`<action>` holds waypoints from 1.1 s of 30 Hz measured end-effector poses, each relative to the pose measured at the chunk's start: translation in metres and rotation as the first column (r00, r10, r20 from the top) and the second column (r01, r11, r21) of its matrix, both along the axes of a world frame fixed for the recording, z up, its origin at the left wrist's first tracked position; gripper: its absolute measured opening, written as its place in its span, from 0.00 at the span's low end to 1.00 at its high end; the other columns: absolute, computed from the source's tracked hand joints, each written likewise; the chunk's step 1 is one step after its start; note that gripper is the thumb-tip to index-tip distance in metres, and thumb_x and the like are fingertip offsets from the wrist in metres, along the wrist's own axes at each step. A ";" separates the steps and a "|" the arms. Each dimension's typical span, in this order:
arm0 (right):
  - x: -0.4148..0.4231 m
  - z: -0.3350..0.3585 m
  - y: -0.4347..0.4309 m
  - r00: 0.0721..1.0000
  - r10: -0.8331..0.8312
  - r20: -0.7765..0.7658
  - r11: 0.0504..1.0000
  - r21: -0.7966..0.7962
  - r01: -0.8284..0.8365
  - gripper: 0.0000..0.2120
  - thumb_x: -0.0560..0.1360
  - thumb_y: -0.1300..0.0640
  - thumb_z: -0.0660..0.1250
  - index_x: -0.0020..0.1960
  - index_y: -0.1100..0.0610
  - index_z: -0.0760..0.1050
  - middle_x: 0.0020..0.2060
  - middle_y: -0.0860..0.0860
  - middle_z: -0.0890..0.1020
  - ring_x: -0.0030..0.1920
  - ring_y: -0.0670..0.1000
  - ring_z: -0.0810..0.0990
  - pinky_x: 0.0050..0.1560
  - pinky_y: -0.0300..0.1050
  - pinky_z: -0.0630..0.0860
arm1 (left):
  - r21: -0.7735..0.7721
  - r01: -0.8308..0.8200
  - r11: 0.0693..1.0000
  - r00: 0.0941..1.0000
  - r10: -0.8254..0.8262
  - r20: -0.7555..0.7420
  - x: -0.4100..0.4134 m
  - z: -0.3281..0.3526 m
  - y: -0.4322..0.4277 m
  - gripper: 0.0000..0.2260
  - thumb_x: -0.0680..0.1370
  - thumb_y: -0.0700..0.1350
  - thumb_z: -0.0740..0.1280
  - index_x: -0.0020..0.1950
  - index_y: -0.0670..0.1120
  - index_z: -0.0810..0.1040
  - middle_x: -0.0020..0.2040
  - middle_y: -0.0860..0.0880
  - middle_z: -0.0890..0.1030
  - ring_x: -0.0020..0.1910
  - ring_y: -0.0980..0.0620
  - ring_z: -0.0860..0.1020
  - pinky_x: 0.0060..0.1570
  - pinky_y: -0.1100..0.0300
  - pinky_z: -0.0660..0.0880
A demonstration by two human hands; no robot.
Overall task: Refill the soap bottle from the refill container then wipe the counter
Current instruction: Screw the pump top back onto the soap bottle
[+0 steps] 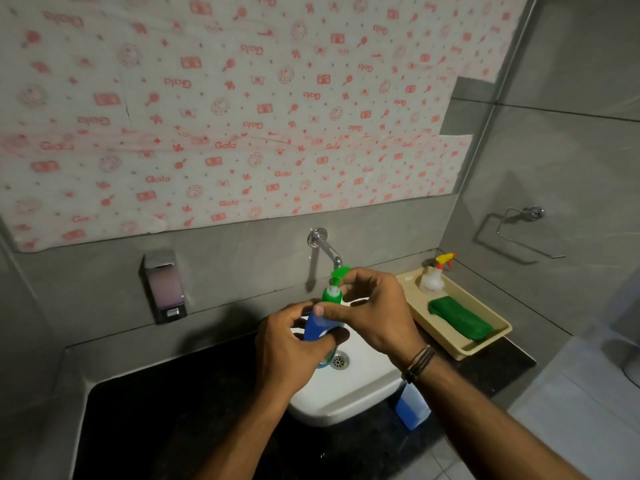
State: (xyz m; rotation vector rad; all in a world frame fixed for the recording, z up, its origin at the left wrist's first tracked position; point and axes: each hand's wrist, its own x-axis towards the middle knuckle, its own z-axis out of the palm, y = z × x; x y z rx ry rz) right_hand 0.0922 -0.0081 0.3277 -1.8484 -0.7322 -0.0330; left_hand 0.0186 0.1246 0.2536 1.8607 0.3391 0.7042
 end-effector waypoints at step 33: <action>0.012 -0.010 -0.015 0.944 0.267 -0.193 0.961 0.121 -0.247 0.34 0.70 0.62 0.80 0.71 0.48 0.71 0.57 0.49 0.85 0.63 0.50 0.82 0.61 0.57 0.81 | -0.031 0.019 0.999 1.000 -0.019 0.008 -0.008 0.003 0.002 0.17 0.63 0.58 0.82 0.50 0.63 0.85 0.45 0.62 0.87 0.47 0.59 0.85 0.41 0.56 0.86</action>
